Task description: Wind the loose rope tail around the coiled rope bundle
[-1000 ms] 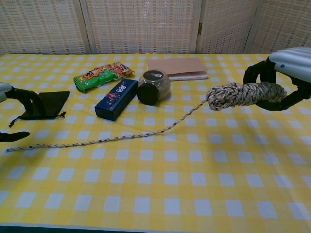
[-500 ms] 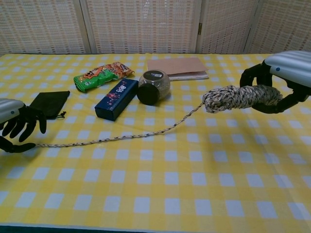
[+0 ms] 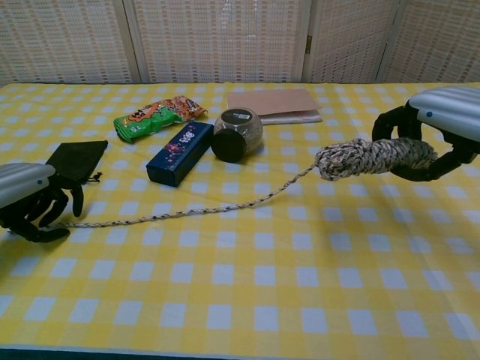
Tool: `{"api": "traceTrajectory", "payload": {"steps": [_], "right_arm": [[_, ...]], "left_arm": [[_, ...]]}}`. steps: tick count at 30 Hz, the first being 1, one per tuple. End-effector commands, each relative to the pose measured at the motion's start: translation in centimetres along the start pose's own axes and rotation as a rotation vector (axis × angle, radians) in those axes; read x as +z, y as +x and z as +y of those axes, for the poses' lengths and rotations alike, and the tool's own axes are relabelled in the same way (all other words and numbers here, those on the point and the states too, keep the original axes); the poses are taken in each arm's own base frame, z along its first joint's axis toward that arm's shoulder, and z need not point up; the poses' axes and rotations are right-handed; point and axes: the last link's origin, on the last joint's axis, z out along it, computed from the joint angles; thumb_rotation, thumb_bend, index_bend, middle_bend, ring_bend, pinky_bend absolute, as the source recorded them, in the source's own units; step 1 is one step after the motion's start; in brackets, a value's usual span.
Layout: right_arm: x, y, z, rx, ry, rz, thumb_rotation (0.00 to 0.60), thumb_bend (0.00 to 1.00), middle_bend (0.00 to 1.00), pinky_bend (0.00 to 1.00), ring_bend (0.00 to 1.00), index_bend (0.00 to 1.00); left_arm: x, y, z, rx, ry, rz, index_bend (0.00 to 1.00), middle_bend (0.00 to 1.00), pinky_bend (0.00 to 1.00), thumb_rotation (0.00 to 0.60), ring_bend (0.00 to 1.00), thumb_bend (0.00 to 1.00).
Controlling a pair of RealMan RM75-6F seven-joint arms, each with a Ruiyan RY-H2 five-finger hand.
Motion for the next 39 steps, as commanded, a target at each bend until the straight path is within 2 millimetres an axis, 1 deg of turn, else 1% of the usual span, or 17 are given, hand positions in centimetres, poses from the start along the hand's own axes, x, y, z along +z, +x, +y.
{"api": "traceTrajectory", "payload": {"steps": [1, 5, 10, 15, 28, 33, 39], "right_arm": [[0.05, 0.02, 0.06, 0.000, -0.001, 0.001, 0.600, 0.41, 0.55, 0.48, 0.61, 0.71], [0.11, -0.10, 0.12, 0.003, -0.001, -0.001, 0.600, 0.41, 0.55, 0.48, 0.61, 0.71], [0.14, -0.38, 0.19, 0.006, -0.003, -0.008, 0.600, 0.41, 0.55, 0.48, 0.61, 0.71], [0.16, -0.57, 0.21, 0.008, -0.003, -0.011, 0.600, 0.41, 0.55, 0.48, 0.62, 0.71], [0.16, -0.70, 0.23, 0.009, -0.006, -0.015, 0.600, 0.41, 0.55, 0.48, 0.62, 0.71], [0.10, -0.76, 0.23, 0.010, -0.008, -0.016, 0.600, 0.41, 0.55, 0.48, 0.62, 0.71], [0.00, -0.84, 0.19, 0.017, -0.010, -0.017, 0.600, 0.41, 0.55, 0.48, 0.62, 0.71]], "left_arm": [[0.27, -0.10, -0.03, 0.003, 0.007, -0.009, 0.52, 0.78, 0.73, 0.600, 0.75, 0.36], [0.50, -0.32, -0.04, 0.001, 0.015, -0.022, 0.52, 0.78, 0.73, 0.600, 0.75, 0.36], [0.50, -0.33, 0.03, 0.000, 0.012, -0.026, 0.53, 0.78, 0.73, 0.600, 0.75, 0.40], [0.41, -0.38, 0.08, -0.001, 0.009, -0.026, 0.53, 0.78, 0.73, 0.600, 0.75, 0.41], [0.57, -0.79, 0.09, -0.013, 0.009, -0.012, 0.59, 0.78, 0.73, 0.600, 0.75, 0.41], [0.53, -0.85, 0.02, -0.017, 0.008, -0.005, 0.62, 0.78, 0.73, 0.600, 0.76, 0.41], [0.36, -0.40, 0.15, -0.037, -0.008, 0.030, 0.65, 0.80, 0.73, 0.600, 0.77, 0.42]]}}
